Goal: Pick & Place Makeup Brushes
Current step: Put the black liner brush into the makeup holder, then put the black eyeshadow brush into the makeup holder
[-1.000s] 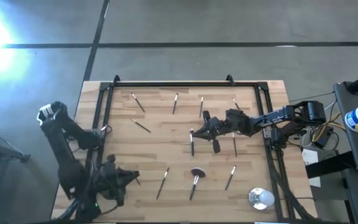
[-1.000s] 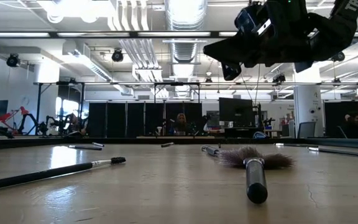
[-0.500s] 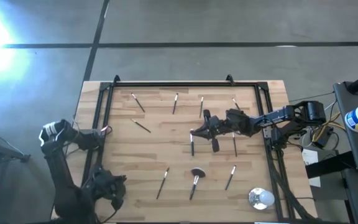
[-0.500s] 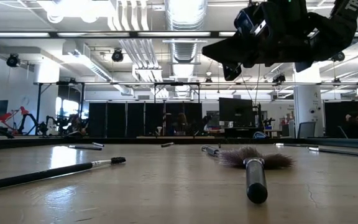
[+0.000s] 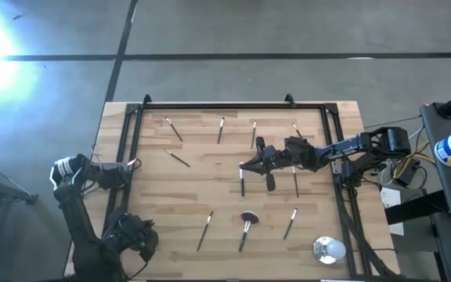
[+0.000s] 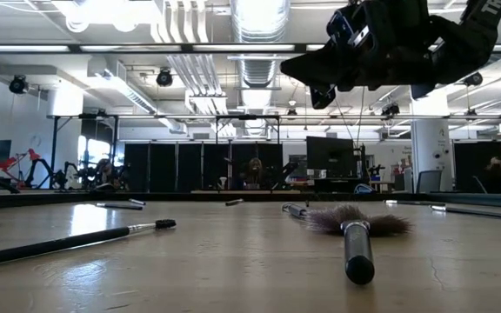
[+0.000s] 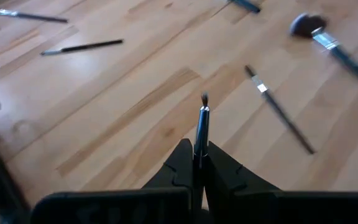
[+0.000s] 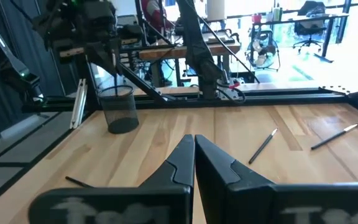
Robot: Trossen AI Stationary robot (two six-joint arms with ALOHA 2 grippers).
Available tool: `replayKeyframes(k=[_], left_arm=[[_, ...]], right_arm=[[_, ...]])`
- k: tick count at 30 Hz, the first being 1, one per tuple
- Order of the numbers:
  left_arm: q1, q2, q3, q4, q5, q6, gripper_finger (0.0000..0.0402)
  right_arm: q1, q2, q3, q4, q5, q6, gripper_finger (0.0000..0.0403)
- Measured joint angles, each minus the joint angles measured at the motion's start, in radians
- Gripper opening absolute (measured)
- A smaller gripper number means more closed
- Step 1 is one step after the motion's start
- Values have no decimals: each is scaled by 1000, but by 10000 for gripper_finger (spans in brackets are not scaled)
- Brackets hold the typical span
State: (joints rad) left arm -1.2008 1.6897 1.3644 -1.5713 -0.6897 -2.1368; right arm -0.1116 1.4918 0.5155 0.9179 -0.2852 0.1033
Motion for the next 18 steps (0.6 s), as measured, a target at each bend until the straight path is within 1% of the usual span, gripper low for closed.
replayKeyframes(k=[4, 9, 18], left_arm=[[-10, 0, -37, 8, 52, -17, 12], [-11, 0, -64, 47, 57, -18, 13], [-12, 1, -90, 104, 63, -14, 75]], right_arm=[[0, 0, 2, -1, 0, -3, 8], [0, 0, 2, -1, 0, -8, 8], [0, 0, 8, -1, 0, -10, 8]])
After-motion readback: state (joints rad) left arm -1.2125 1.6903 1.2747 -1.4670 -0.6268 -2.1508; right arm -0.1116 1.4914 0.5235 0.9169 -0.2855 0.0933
